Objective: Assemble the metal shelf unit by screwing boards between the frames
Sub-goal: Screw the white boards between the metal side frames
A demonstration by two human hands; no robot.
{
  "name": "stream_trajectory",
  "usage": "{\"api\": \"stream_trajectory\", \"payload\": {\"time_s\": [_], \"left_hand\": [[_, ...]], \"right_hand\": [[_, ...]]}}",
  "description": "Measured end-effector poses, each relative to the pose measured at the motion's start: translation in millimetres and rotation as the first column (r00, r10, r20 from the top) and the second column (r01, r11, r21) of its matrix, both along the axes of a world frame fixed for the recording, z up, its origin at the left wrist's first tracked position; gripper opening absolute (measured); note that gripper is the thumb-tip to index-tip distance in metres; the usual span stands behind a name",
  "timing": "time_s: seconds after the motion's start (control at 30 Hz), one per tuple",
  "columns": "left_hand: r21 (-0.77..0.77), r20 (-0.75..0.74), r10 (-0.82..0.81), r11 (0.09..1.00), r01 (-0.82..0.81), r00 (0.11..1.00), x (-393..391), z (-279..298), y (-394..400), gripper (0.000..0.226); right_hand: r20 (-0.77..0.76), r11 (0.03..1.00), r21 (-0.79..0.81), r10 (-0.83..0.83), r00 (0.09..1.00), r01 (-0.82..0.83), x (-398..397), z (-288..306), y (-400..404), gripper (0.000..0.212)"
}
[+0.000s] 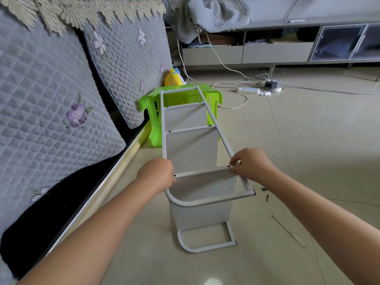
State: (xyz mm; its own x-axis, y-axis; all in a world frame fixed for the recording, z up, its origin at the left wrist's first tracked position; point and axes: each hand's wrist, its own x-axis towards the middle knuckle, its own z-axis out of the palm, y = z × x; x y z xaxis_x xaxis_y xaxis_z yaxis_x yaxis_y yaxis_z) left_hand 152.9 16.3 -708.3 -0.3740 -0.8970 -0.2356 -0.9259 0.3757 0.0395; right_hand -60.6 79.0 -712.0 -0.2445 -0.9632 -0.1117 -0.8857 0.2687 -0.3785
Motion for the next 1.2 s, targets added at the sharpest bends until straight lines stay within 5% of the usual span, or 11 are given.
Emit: {"api": "stream_trajectory", "payload": {"time_s": [0.27,0.4,0.53,0.73,0.93,1.2], "left_hand": [[-0.078,0.143,0.041,0.996,-0.030,0.989,-10.0,0.6,4.0,0.021],[-0.232,0.215,-0.098,0.961,0.148,0.972,-18.7,-6.4,4.6,0.026],[-0.196,-0.003,-0.246,0.951,0.240,0.969,-35.2,-16.5,12.8,0.020],[-0.245,-0.019,-0.281,0.932,0.268,0.960,-45.7,-19.8,13.5,0.021],[-0.190,-0.172,-0.258,0.956,0.225,0.951,-46.1,-19.2,7.4,0.025],[-0.111,-0.166,-0.326,0.944,0.311,0.931,-57.5,-15.9,4.1,0.033]], "right_hand": [[-0.238,0.992,0.107,0.088,0.967,-0.064,3.6,-5.1,-9.5,0.024],[-0.213,0.990,0.095,0.124,0.969,-0.106,1.2,-7.1,-10.3,0.023],[-0.075,0.989,0.053,0.142,0.987,-0.138,-4.8,-4.1,-5.8,0.027],[0.225,0.993,0.017,0.114,0.968,-0.121,-20.9,-3.4,3.9,0.024],[0.591,1.000,-0.028,0.024,0.806,-0.010,-37.7,-10.7,9.6,0.025],[0.510,0.967,0.107,-0.252,0.822,0.229,-91.5,-70.7,10.1,0.022]]}}
